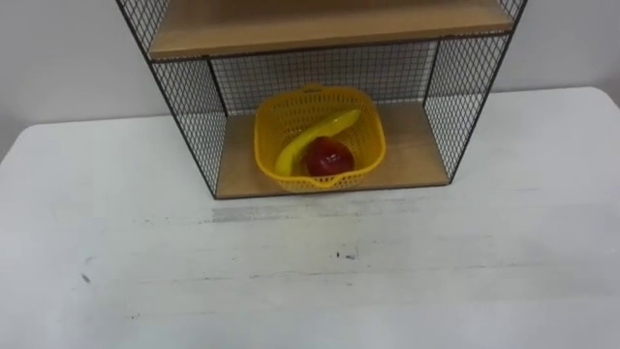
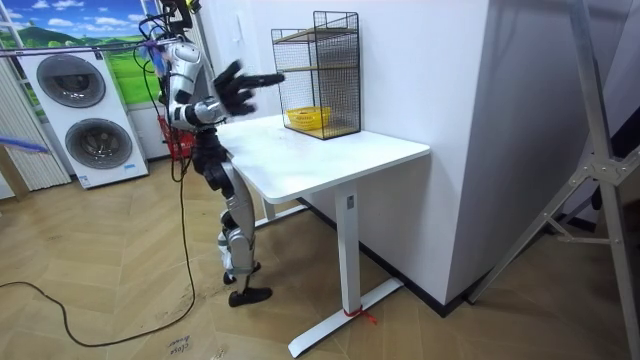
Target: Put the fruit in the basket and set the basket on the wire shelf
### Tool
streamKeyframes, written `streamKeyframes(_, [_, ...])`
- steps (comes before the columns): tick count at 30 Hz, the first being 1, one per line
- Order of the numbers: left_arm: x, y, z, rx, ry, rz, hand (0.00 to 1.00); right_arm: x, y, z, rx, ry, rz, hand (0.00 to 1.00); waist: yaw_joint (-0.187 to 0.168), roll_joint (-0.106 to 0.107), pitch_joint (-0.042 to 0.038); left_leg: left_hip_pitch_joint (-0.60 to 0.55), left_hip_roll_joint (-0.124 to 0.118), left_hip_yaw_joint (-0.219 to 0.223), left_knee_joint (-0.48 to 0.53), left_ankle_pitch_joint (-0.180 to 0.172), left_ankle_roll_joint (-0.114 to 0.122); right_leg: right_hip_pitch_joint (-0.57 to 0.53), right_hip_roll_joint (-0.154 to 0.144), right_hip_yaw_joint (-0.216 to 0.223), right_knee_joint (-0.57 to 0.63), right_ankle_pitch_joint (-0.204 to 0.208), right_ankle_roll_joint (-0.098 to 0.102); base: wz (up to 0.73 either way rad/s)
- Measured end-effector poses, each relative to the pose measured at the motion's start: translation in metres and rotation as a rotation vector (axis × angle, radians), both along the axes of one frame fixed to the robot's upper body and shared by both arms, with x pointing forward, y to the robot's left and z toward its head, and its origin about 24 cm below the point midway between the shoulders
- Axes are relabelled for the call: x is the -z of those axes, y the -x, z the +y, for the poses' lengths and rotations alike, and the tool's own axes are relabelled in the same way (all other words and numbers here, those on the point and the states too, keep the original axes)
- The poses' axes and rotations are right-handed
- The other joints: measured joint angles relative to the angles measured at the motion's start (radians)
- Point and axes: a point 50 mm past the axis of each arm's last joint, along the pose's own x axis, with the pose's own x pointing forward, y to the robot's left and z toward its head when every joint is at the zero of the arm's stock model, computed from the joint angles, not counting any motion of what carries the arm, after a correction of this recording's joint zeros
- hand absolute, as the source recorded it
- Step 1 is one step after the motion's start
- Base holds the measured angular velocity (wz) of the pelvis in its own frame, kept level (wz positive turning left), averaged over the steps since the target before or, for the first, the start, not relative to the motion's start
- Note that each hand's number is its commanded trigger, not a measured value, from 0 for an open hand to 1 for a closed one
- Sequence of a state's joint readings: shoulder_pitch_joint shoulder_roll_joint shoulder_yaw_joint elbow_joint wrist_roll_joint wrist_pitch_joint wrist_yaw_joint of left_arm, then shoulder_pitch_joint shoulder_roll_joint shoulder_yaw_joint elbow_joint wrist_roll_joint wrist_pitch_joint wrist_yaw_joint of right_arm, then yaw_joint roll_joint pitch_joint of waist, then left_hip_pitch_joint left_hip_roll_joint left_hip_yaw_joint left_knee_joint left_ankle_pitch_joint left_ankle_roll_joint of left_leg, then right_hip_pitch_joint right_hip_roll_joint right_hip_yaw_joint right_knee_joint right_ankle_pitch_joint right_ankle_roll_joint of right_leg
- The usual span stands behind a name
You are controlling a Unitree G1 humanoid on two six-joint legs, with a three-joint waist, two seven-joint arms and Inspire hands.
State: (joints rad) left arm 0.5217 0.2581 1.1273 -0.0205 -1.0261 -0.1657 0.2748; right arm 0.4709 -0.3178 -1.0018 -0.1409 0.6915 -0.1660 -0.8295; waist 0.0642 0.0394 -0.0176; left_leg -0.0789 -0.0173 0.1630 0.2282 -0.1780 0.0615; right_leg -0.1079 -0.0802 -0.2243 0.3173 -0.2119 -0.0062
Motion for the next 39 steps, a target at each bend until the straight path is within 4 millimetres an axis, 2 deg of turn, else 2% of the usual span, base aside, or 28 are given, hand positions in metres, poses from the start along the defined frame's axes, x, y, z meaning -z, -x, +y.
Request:
streamKeyframes(1, [0.015, 0.018, 0.005, -0.108, 0.087, -0.021, 0.0, 0.008, 0.011, -0.006, 0.064, -0.054, -0.004, 0.0, 0.003, -0.001, 0.0001, -0.001, 0.0, -0.001, 0.002, 0.0, 0.0, 0.0, 0.001, -0.001, 0.0, 0.0, -0.002, 0.07])
streamKeyframes(2, [0.023, 0.026, 0.007, -0.157, 0.13, -0.027, 0.0, 0.013, 0.015, -0.009, 0.092, -0.08, -0.001, 0.0, 0.003, -0.001, 0.0001, -0.001, 0.0, -0.002, 0.003, 0.0, 0.0, 0.0, 0.001, -0.002, 0.0, -0.001, -0.003, 0.05])
streamKeyframes(4, [0.059, 0.052, 0.007, -0.318, 0.314, -0.044, 0.0, 0.037, 0.029, -0.016, 0.167, -0.211, -0.039, 0.0, 0.002, -0.001, 0.0003, -0.008, 0.0, -0.008, 0.006, -0.001, -0.002, -0.001, 0.0, -0.008, -0.001, -0.001, -0.003, 0.08])
streamKeyframes(5, [0.068, 0.058, 0.006, -0.356, 0.357, -0.037, 0.0, 0.044, 0.034, -0.018, 0.188, -0.25, -0.046, 0.0, 0.002, -0.003, -0.0007, -0.008, 0.0, -0.011, 0.006, -0.003, -0.004, 0.001, 0.001, -0.011, -0.004, -0.001, -0.002, 0.13])
streamKeyframes(6, [0.085, 0.073, 0.003, -0.436, 0.445, -0.028, 0.0, 0.059, 0.045, -0.021, 0.238, -0.328, -0.052, 0.0, 0.002, 0.0, 0.0025, -0.009, 0.0, -0.015, 0.006, -0.003, -0.005, 0.003, 0.0, -0.017, -0.007, 0.0, -0.003, 0.12])
streamKeyframes(7, [0.102, 0.087, -0.002, -0.512, 0.525, -0.012, 0.0, 0.075, 0.057, -0.022, 0.289, -0.397, -0.043, 0.0, 0.002, -0.004, 0.0018, -0.012, 0.001, -0.015, 0.006, -0.003, -0.005, 0.002, 0.0, -0.02, -0.008, 0.003, -0.008, 0.11])
streamKeyframes(8, [0.11, 0.095, -0.007, -0.552, 0.566, -0.006, 0.0, 0.083, 0.063, -0.021, 0.314, -0.436, -0.045, 0.0, 0.0, -0.006, 0.0026, -0.013, 0.001, -0.015, 0.006, -0.002, -0.006, 0.002, 0.0, -0.021, -0.009, 0.004, -0.01, 0.11])
streamKeyframes(9, [0.127, 0.111, -0.017, -0.634, 0.651, 0.005, 0.0, 0.102, 0.078, -0.019, 0.371, -0.521, -0.063, 0.0, -0.002, -0.009, 0.0033, -0.016, 0.001, -0.02, 0.009, -0.003, -0.006, 0.003, 0.0, -0.026, -0.012, 0.004, -0.01, 0.09])
streamKeyframes(10, [0.141, 0.124, -0.029, -0.709, 0.729, 0.026, 0.0, 0.12, 0.094, -0.013, 0.438, -0.601, -0.073, 0.0, -0.002, -0.011, 0.003, -0.016, 0.001, -0.023, 0.01, -0.004, -0.008, 0.006, 0.001, -0.025, -0.013, 0.004, -0.01, 0.1])
streamKeyframes(11, [0.148, 0.129, -0.035, -0.742, 0.765, 0.032, 0.0, 0.129, 0.102, -0.01, 0.469, -0.64, -0.071, 0.0, -0.002, -0.013, 0.0028, -0.016, 0.001, -0.026, 0.01, -0.004, -0.008, 0.008, 0.001, -0.025, -0.014, 0.003, -0.009, 0.1])
streamKeyframes(12, [0.16, 0.139, -0.049, -0.798, 0.833, 0.064, 0.0, 0.149, 0.118, 0.003, 0.54, -0.721, -0.049, 0.0, -0.004, -0.018, 0.0014, -0.015, 0.001, -0.03, 0.013, -0.005, -0.009, 0.013, 0.003, -0.024, -0.017, 0.001, -0.005, 0.14])
streamKeyframes(13, [0.169, 0.141, -0.061, -0.814, 0.88, 0.107, 0.0, 0.168, 0.129, 0.019, 0.596, -0.796, -0.001, 0.0, -0.004, -0.023, 0.0023, -0.015, 0.004, -0.034, 0.02, -0.008, -0.012, 0.019, 0.007, -0.025, -0.02, -0.003, 0.002, 0.12])
streamKeyframes(15, [0.183, 0.141, -0.075, -0.817, 0.948, 0.183, 0.0, 0.194, 0.141, 0.045, 0.636, -0.907, 0.076, 0.0, -0.004, -0.029, 0.0028, -0.012, 0.009, -0.038, 0.033, -0.014, -0.017, 0.03, 0.013, -0.025, -0.024, -0.002, -0.001, 0.03])
streamKeyframes(18, [0.205, 0.126, -0.096, -0.752, 1.035, 0.28, 0.0, 0.223, 0.142, 0.077, 0.631, -1.046, 0.157, 0.0, -0.01, -0.028, 0.0038, -0.007, 0.009, -0.041, 0.034, -0.015, -0.018, 0.038, 0.014, -0.024, -0.024, -0.002, -0.001, -0.01])
streamKeyframes(21, [0.222, 0.11, -0.114, -0.593, 1.076, 0.428, 0.0, 0.244, 0.126, 0.097, 0.536, -1.142, 0.222, 0.0, -0.042, -0.028, 0.0038, -0.012, 0.01, -0.044, 0.042, -0.016, -0.017, 0.038, 0.014, -0.025, -0.025, 0.0, -0.001, 0.01])
streamKeyframes(23, [0.229, 0.094, -0.116, -0.445, 1.076, 0.545, 0.0, 0.254, 0.116, 0.107, 0.475, -1.198, 0.253, 0.0, -0.051, -0.029, 0.0034, -0.012, 0.009, -0.044, 0.042, -0.015, -0.017, 0.041, 0.014, -0.026, -0.03, 0.009, -0.005, 0.0])
streamKeyframes(24, [0.233, 0.086, -0.118, -0.33, 1.068, 0.627, 0.0, 0.26, 0.109, 0.113, 0.417, -1.239, 0.292, 0.0, -0.056, -0.03, 0.0027, -0.009, 0.008, -0.044, 0.042, -0.016, -0.017, 0.051, 0.014, -0.026, -0.033, 0.015, -0.011, 0.0])
streamKeyframes(26, [0.239, 0.073, -0.122, -0.155, 1.056, 0.753, 0.0, 0.268, 0.098, 0.119, 0.3, -1.293, 0.383, 0.0, -0.056, -0.03, 0.0029, 0.004, 0.006, -0.042, 0.036, -0.016, -0.016, 0.063, 0.014, -0.023, -0.041, 0.018, -0.008, -0.04])
streamKeyframes(28, [0.248, 0.051, -0.131, 0.086, 1.047, 0.907, 0.0, 0.276, 0.08, 0.124, 0.099, -1.34, 0.529, 0.0, -0.056, -0.033, 0.0055, 0.025, 0.003, -0.04, 0.026, -0.016, -0.013, 0.076, 0.013, -0.023, -0.048, 0.019, -0.005, 0.0])
streamKeyframes(29, [0.251, 0.046, -0.134, 0.143, 1.045, 0.941, 0.0, 0.277, 0.074, 0.125, 0.047, -1.348, 0.56, 0.0, -0.056, -0.034, 0.0064, 0.027, 0.003, -0.039, 0.025, -0.015, -0.013, 0.078, 0.013, -0.023, -0.049, 0.02, -0.004, 0.0])
streamKeyframes(31, [0.258, 0.026, -0.144, 0.344, 1.029, 1.073, 0.0, 0.283, 0.053, 0.128, -0.174, -1.361, 0.697, 0.0, -0.058, -0.037, 0.0081, 0.046, 0.004, -0.037, 0.019, -0.015, -0.012, 0.096, 0.017, -0.02, -0.063, 0.026, -0.003, -0.05])
streamKeyframes(34, [0.265, 0.002, -0.156, 0.578, 0.973, 1.221, 0.0, 0.288, 0.026, 0.132, -0.432, -1.331, 0.872, 0.0, -0.054, -0.042, 0.0102, 0.065, 0.004, -0.029, 0.006, -0.009, -0.01, 0.1, 0.019, -0.01, -0.065, 0.028, -0.003, -0.11])
streamKeyframes(37, [0.268, -0.023, -0.162, 0.741, 0.894, 1.296, 0.0, 0.29, 0.006, 0.136, -0.636, -1.292, 0.985, 0.0, -0.056, -0.047, 0.0178, 0.073, 0.004, -0.028, -0.002, -0.003, -0.007, 0.103, 0.021, -0.004, -0.065, 0.03, -0.005, -0.03])
streamKeyframes(39, [0.268, -0.029, -0.165, 0.833, 0.839, 1.365, 0.0, 0.29, -0.002, 0.136, -0.737, -1.25, 1.042, 0.0, -0.057, -0.047, 0.0197, 0.073, 0.005, -0.028, -0.005, -0.001, -0.006, 0.105, 0.025, -0.001, -0.074, 0.035, -0.006, -0.04])
